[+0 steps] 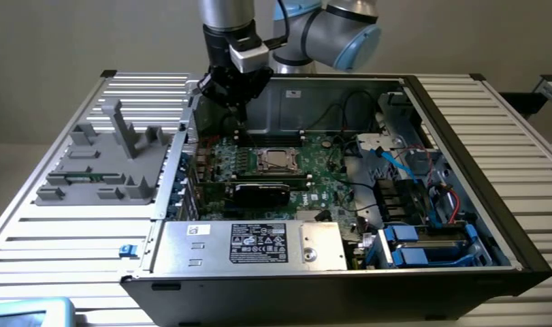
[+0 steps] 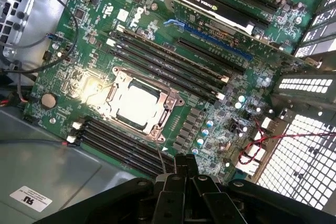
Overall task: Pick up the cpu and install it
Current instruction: 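Install the first cpu locking lever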
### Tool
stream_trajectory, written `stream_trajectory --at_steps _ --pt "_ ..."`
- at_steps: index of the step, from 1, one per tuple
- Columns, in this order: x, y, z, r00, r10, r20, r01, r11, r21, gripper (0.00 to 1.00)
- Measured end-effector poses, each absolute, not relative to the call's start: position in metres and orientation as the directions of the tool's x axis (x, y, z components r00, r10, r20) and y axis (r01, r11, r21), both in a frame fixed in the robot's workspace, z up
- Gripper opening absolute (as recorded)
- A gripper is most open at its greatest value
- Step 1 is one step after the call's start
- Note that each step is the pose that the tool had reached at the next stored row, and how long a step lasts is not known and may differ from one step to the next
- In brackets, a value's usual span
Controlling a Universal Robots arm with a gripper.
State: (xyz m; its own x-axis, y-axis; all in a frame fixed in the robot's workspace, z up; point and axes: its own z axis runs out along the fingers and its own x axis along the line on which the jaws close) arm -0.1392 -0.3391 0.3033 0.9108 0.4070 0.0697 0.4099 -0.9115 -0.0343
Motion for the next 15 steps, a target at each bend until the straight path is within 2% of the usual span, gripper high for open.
stream_trajectory --at_steps 15 --pt "-0.1402 -0.3398 0.2953 0.935 0.350 0.065 0.354 -0.933 -0.069 0.11"
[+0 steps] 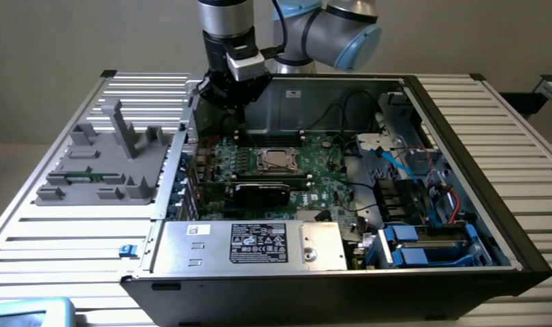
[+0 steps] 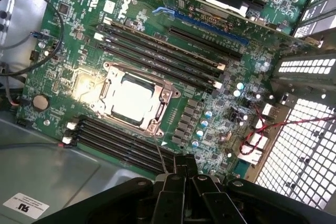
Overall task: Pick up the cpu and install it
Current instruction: 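Install the first cpu locking lever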
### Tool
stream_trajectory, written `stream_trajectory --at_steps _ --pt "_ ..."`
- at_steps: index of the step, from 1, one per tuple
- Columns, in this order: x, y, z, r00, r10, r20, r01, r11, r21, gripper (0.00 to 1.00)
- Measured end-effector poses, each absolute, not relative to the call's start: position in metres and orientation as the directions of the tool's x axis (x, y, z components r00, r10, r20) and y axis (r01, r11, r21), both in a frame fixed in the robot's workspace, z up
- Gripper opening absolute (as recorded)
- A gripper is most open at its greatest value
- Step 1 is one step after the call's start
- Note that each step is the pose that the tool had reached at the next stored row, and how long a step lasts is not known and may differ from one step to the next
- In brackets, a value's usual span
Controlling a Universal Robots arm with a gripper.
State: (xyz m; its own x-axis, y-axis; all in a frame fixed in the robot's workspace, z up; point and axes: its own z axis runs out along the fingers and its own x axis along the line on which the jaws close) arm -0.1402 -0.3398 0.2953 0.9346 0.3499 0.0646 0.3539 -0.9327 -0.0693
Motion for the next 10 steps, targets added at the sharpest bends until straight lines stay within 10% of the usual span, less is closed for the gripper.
stream_trajectory --at_steps 10 --pt "-0.1402 -0.3411 0.2910 0.935 0.346 0.082 0.354 -0.928 -0.119 0.11"
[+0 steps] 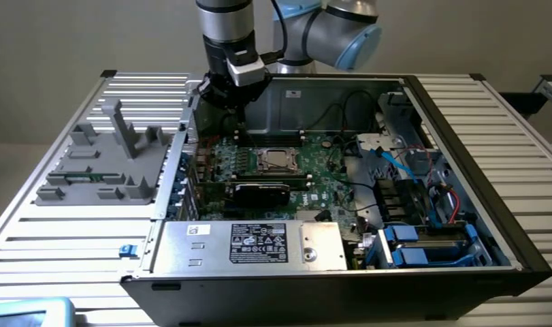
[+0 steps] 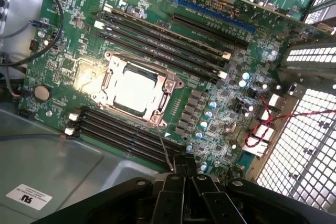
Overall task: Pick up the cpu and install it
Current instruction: 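Install the first cpu locking lever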
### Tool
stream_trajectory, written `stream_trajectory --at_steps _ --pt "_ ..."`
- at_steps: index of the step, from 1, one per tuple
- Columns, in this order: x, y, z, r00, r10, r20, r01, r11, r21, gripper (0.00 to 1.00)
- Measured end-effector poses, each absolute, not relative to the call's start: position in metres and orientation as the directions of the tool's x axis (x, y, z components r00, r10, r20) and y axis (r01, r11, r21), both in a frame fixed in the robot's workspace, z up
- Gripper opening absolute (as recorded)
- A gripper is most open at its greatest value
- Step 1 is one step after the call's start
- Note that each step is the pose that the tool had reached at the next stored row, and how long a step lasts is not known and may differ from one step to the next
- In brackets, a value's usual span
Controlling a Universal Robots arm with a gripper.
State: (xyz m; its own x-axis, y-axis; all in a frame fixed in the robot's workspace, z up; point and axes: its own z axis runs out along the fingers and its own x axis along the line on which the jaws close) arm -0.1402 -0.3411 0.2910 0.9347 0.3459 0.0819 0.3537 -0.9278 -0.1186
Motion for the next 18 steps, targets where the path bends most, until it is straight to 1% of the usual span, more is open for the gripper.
stream_trajectory --at_steps 5,13,18 --pt "-0.140 -0.341 0.285 0.935 0.346 0.078 0.353 -0.928 -0.121 0.11" --pt "-0.140 -0.341 0.275 0.936 0.345 0.062 0.351 -0.928 -0.128 0.11" --pt "-0.140 -0.341 0.271 0.937 0.345 0.055 0.349 -0.926 -0.143 0.11"
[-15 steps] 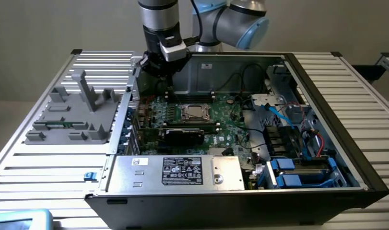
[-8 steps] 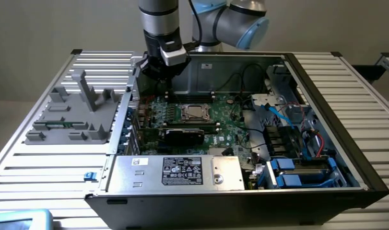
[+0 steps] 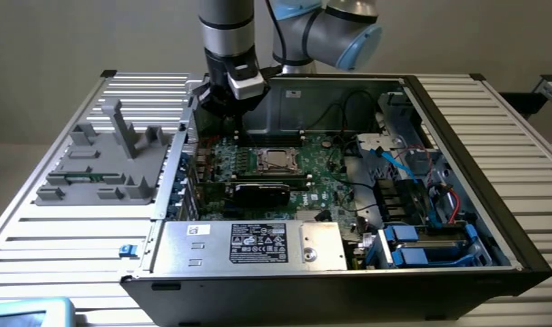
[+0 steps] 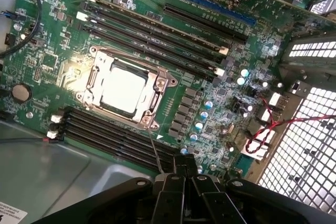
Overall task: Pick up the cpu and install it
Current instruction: 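Install the first cpu locking lever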
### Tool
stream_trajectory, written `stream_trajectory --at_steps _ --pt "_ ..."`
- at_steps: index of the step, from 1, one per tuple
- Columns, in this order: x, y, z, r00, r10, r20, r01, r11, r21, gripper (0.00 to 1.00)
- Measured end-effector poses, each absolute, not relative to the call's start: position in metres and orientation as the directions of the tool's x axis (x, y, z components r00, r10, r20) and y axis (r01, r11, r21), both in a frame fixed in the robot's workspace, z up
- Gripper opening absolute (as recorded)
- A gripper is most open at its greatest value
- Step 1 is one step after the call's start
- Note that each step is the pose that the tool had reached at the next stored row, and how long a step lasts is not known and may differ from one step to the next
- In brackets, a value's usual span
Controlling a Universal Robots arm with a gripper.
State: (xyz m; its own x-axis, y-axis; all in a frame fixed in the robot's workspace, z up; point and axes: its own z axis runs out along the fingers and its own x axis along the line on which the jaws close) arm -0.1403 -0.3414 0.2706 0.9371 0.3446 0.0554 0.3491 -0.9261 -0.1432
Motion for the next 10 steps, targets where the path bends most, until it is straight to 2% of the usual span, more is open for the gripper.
stream_trajectory --at_steps 10 --pt "-0.1402 -0.3413 0.2612 0.940 0.335 0.071 0.342 -0.920 -0.190 0.11"
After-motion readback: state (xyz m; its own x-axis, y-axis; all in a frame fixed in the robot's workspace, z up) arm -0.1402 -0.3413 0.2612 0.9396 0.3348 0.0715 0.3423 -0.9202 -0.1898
